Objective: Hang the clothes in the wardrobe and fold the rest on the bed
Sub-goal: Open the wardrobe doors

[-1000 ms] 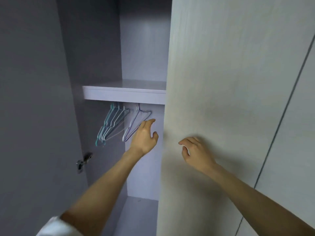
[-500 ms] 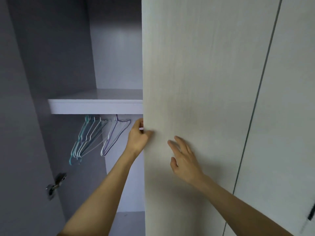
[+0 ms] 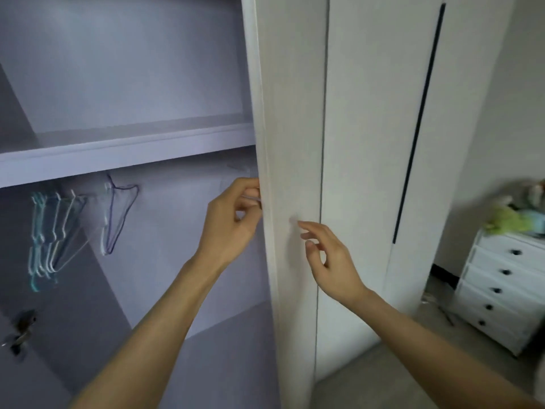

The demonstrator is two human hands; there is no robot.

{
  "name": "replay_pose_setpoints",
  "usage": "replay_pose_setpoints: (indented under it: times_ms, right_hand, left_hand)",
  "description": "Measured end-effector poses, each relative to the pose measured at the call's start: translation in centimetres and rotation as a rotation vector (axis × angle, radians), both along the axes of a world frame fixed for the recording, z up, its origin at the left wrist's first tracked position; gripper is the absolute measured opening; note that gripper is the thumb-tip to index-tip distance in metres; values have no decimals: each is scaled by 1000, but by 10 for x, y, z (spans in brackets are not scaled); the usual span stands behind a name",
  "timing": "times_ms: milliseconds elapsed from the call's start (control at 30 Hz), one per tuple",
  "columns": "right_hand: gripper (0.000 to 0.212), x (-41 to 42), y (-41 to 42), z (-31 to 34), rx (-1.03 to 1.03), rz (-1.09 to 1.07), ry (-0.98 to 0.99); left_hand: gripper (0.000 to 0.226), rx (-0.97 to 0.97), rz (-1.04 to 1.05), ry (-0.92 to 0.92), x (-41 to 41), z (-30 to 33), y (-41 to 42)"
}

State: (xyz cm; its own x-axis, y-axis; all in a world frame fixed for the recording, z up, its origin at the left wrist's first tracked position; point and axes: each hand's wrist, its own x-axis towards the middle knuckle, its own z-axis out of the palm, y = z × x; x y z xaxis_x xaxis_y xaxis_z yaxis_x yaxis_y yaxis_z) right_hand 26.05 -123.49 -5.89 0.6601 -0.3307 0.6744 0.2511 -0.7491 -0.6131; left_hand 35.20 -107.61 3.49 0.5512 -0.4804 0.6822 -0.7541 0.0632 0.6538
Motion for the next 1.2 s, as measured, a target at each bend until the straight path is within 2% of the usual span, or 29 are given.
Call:
replay_pose_setpoints:
  times_ms: [267, 400, 533, 700, 800, 900, 1033, 1100, 1200]
  right_hand:
    - [37, -66, -33, 9, 71, -215, 1]
    - [30, -96, -70, 14, 147, -381, -56]
    - [14, -118, -116, 20, 208, -521, -7]
    - [30, -134, -162, 33, 275, -508, 45]
    - [37, -138, -175, 35, 313, -490, 59]
    - [44, -141, -173, 28, 320, -463, 70]
    - [41, -162, -166, 7, 359, -505, 145]
    - [38, -182, -162, -5, 366, -568, 181]
    - [35, -218, -150, -24, 393, -715, 241]
  left_hand:
    - [61, 81, -238, -217, -51, -11, -78]
    - [69, 253, -293, -297, -66, -10, -138]
    - [81, 425, -306, -373, -85, -7, -200]
    - [75, 515, -284, -365, -100, -4, -262]
    - [71, 440, -238, -382, -107, -13, -274]
    - [66, 251, -151, -376, -117, -28, -266]
    - [52, 3, -84, -503, -141, -47, -258]
    - [48, -50, -117, -567, -155, -55, -257]
    - [47, -60, -276, -634, -175, -69, -258]
